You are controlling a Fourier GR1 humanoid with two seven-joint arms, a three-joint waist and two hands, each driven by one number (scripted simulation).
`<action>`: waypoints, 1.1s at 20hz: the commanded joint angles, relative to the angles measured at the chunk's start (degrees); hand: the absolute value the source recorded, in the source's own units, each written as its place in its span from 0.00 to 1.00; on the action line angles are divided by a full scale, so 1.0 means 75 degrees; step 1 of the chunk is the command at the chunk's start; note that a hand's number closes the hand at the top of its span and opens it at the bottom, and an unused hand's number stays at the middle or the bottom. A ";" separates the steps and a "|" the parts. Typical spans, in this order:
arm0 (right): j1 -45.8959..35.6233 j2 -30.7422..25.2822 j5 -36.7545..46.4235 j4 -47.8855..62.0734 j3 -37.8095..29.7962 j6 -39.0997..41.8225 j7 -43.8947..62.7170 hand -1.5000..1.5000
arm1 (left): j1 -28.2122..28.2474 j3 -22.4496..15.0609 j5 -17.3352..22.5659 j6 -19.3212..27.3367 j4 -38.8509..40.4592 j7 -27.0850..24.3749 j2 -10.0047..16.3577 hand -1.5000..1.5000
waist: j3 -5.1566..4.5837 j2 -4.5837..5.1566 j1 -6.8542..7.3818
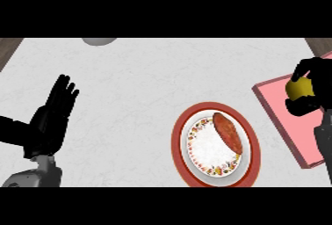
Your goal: Pick the lemon from the plate and place it in the cardboard box
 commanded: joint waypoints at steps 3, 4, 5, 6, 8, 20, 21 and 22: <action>-0.0395 -0.0229 -0.0501 0.1959 -0.0538 0.0455 -0.0609 0.00 | -0.0244 0.0187 0.0017 -0.0091 0.0437 -0.0117 0.0144 0.50 | 0.0002 0.0000 -0.0022; -0.0249 -0.0018 -0.0457 0.2105 -0.0493 -0.0171 -0.0928 0.00 | -0.0456 0.0046 -0.0128 0.0095 0.0694 -0.0315 -0.0100 0.50 | 0.0003 -0.0006 -0.0049; -0.0220 0.0078 -0.0504 0.2321 -0.0673 -0.0843 -0.1212 0.00 | -0.0319 -0.0344 -0.0399 0.0439 -0.0124 0.0388 -0.0264 0.50 | 0.0010 -0.0013 -0.0014; -0.0547 -0.0122 -0.0593 0.2638 -0.0861 -0.0954 -0.1540 0.00 | -0.0066 -0.0029 -0.0040 -0.0003 0.0189 -0.0167 -0.0095 0.50 | 0.0005 -0.0011 -0.0004; -0.0208 0.0160 -0.0734 0.1929 -0.0975 -0.1805 -0.1784 0.00 | 0.0009 0.0028 0.0011 0.0007 -0.0117 0.0167 0.0026 0.50 | 0.0012 -0.0027 -0.0011; -0.0954 0.1171 -0.3999 0.1166 -0.3024 -0.2627 -0.2412 0.00 | -0.0106 0.0231 0.0110 -0.0088 0.0064 0.0137 0.0180 0.50 | 0.0008 -0.0068 -0.0115; -0.1078 0.1167 -0.4450 0.1031 -0.3361 -0.2518 -0.2263 0.00 | 0.0078 0.0025 -0.0063 0.0059 -0.0085 0.0051 -0.0025 0.50 | 0.0011 -0.0091 -0.0140; -0.0978 0.1255 -0.4814 0.0995 -0.3520 -0.2432 -0.2326 0.00 | -0.0226 0.0076 -0.0088 0.0124 0.0089 0.0088 0.0000 0.50 | 0.0011 -0.0072 -0.0200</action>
